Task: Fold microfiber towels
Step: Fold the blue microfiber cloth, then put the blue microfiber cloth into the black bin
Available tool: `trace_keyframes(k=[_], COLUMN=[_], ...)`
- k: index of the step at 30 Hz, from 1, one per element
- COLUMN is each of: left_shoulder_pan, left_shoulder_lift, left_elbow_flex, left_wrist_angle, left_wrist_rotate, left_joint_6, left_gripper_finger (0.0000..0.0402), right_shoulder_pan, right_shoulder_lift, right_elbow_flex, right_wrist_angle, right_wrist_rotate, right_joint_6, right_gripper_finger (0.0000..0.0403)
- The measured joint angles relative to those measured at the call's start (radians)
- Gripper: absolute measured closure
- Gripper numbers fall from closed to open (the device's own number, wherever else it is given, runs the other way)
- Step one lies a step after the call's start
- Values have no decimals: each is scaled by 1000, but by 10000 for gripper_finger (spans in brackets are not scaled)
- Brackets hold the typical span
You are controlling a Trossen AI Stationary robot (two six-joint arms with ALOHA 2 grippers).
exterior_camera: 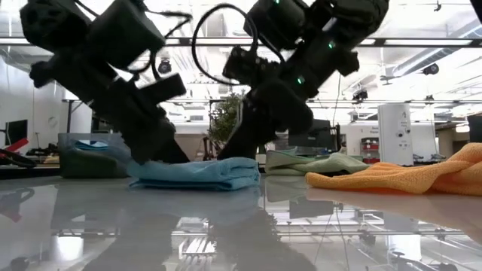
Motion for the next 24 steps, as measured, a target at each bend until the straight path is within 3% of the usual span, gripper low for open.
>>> trace_keyframes(k=[8, 13, 24], left_shoulder_pan=[5, -1, -38], left_shoulder_lift=[20, -52, -227], left_elbow_flex=[-1, -1, -3], left_wrist_angle=[-10, -20, -19], left_wrist_rotate=[7, 14, 155], left_joint_6=[0, 2, 8], left_gripper_finger=[382, 382, 382], right_shoulder_pan=[0, 0, -13], right_shoulder_lift=[27, 5, -88], right_elbow_flex=[-36, -31, -30], right_wrist_angle=[10, -3, -52], right_wrist_rotate=[0, 0, 0], right_joint_6=[41, 42, 6], right_gripper_finger=[394, 394, 394])
